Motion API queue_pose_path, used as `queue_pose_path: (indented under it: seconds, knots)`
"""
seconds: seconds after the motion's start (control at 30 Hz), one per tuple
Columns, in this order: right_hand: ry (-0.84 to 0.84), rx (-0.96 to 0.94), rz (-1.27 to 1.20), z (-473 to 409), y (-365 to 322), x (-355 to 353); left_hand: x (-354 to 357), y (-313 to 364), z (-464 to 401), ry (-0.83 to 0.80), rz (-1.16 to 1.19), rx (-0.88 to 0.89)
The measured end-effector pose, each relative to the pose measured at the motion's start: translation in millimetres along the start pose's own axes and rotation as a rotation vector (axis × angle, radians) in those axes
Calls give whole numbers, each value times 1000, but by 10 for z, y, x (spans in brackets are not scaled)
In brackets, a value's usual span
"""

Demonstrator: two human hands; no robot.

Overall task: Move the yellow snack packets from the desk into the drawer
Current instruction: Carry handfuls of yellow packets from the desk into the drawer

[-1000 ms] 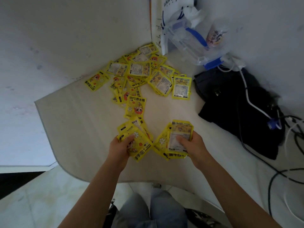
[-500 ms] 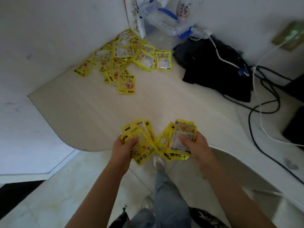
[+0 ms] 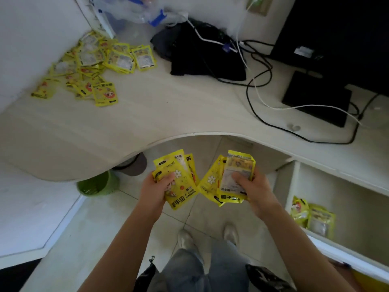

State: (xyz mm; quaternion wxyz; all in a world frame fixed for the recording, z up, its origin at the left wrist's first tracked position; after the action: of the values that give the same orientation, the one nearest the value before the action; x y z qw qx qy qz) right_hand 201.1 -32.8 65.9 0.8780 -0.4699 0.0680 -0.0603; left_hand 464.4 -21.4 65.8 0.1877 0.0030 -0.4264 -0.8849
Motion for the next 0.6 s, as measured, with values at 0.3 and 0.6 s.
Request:
queue_pose_path:
  seconds: [0.3,0.6]
  knots:
    - [109,-37,-83,287,263,-1296,1110,-534,475,-85,-154,6]
    - [163,8,-81,389,591,-2966,2495,-1419,1009,-45,-287,14]
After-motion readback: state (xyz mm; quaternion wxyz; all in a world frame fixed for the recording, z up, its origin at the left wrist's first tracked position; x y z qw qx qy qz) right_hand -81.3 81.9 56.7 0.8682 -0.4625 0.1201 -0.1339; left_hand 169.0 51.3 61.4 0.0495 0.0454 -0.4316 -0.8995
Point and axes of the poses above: each hand's wrist, its own z-axis away from the middle knuckle, its own x-axis out of the palm, y = z × x, the point moved 3 cm from there along -z, towards the middle knuckle
